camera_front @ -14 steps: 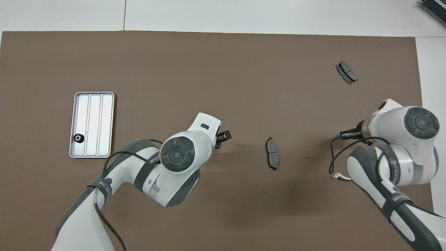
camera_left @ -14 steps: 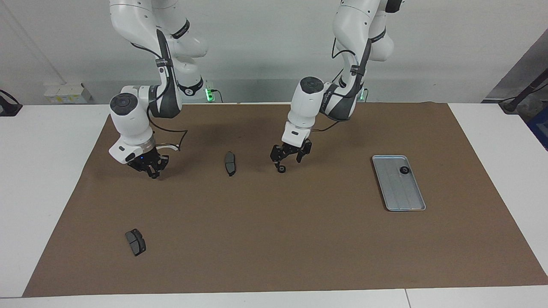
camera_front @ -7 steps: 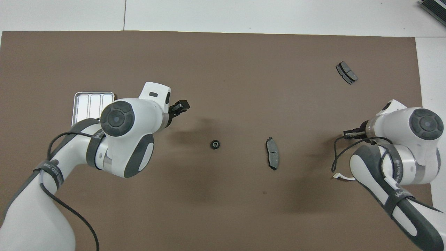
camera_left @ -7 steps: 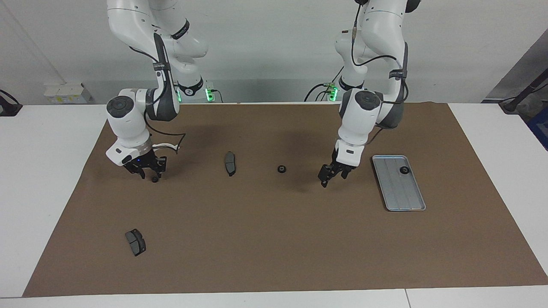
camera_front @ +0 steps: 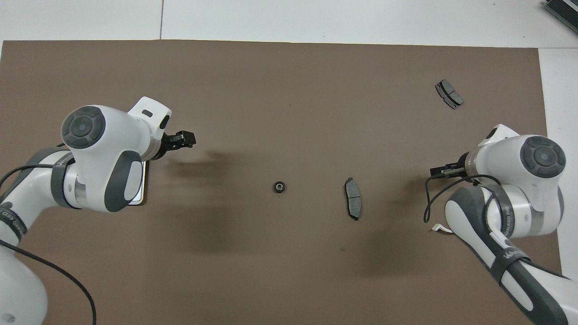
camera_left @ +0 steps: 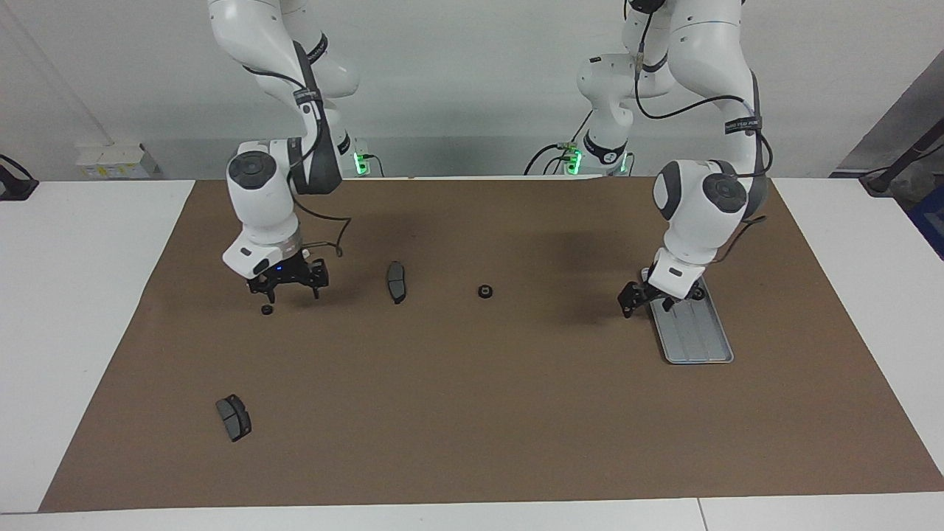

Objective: Place bearing gear from tray to pile

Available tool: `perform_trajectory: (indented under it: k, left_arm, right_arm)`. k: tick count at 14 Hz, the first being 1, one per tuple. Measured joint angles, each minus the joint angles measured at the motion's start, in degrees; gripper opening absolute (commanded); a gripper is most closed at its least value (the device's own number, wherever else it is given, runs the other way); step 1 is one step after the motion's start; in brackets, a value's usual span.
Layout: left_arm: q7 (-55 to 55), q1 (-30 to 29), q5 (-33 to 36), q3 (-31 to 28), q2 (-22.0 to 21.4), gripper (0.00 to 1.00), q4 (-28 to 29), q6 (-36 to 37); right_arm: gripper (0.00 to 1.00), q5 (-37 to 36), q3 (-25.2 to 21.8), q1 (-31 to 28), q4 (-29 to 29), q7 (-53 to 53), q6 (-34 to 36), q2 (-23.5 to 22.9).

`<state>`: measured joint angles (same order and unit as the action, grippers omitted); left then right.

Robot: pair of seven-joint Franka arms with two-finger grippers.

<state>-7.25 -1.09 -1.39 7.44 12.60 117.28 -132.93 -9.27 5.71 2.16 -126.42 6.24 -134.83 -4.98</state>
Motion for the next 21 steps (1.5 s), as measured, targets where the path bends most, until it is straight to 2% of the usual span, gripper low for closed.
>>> perform_trajectory:
  k: [3,5,9,13,18,21]
  left_arm:
    - [12.5,-6.5,0.0,-0.1,-0.1,1.0,0.6,0.9]
    - [19.2,-10.4,0.0,-0.1,-0.3,1.0,1.8,0.9]
    - [21.9,-12.6,0.0,0.0,-1.5,1.0,5.0,0.5]
    - [21.9,-12.8,0.0,0.1,-2.5,0.81,8.2,-1.2]
    - [21.9,-12.8,0.0,0.1,-3.2,0.61,8.9,-1.3]
    - [21.9,-12.8,0.0,0.3,-3.2,0.47,9.0,-1.3]
  right_arm:
    - [1.0,0.1,0.2,9.0,1.6,10.8,0.0,0.0]
    - [1.0,2.2,0.3,13.5,3.4,14.4,0.0,-0.6]
    - [1.0,4.5,0.3,20.3,9.2,22.5,1.0,-4.0]
    - [1.0,4.6,0.3,24.9,15.1,29.1,2.3,-7.7]
    - [1.0,4.6,0.2,29.1,20.9,33.1,3.0,-14.0]
    - [0.94,3.8,0.2,31.9,23.5,35.4,3.0,-18.3]
